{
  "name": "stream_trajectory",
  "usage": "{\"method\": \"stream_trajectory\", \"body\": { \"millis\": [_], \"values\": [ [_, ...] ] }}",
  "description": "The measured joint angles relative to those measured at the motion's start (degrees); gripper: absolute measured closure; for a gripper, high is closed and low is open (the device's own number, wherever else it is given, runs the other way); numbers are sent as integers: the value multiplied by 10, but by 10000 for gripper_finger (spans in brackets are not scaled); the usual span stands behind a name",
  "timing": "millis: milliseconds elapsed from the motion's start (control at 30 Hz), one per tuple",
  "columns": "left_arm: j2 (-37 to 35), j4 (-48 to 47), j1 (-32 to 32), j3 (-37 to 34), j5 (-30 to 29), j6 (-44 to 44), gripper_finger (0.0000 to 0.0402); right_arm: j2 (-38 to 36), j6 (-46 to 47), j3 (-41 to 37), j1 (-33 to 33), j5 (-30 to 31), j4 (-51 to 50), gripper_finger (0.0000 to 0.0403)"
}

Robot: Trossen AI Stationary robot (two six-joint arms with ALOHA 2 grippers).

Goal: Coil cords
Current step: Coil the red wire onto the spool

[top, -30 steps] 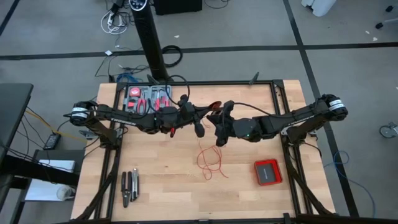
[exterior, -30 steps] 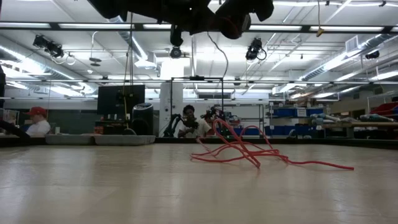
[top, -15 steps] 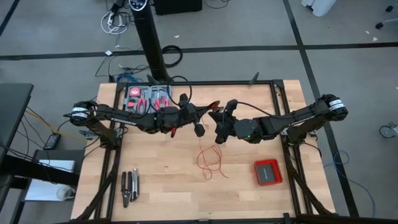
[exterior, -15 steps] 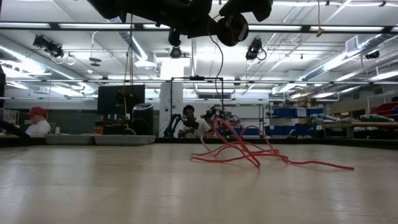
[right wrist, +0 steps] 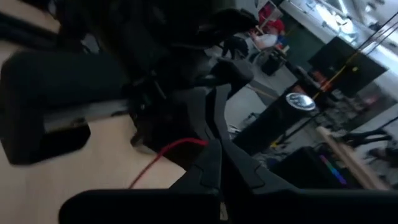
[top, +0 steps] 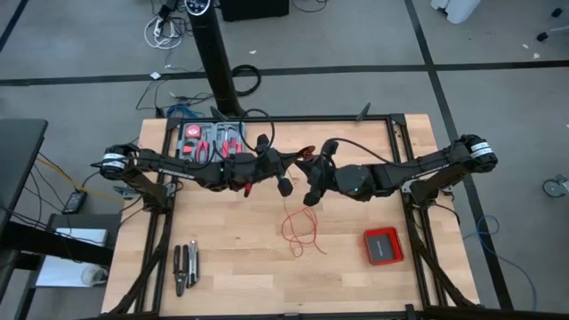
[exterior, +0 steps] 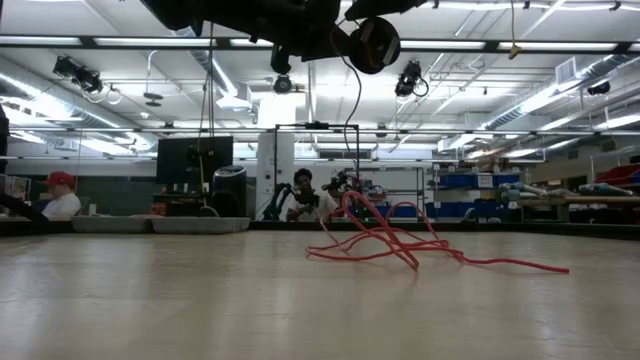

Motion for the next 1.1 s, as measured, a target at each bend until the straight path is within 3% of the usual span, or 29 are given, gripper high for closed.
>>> {"method": "stream_trajectory", "body": {
  "millis": [500,700,867,1100],
  "values": [
    [0,19,-1,0,6,-4,401,0,65,0,-22,-38,28,401],
    [0,24,-1,0,12,-29,401,9,87,0,-36,-97,43,402],
    [1,27,-1,-1,11,-29,401,12,79,1,-39,-98,51,402],
    [1,22,-1,-1,16,-15,401,10,37,0,-34,-49,60,402]
  ]
}}
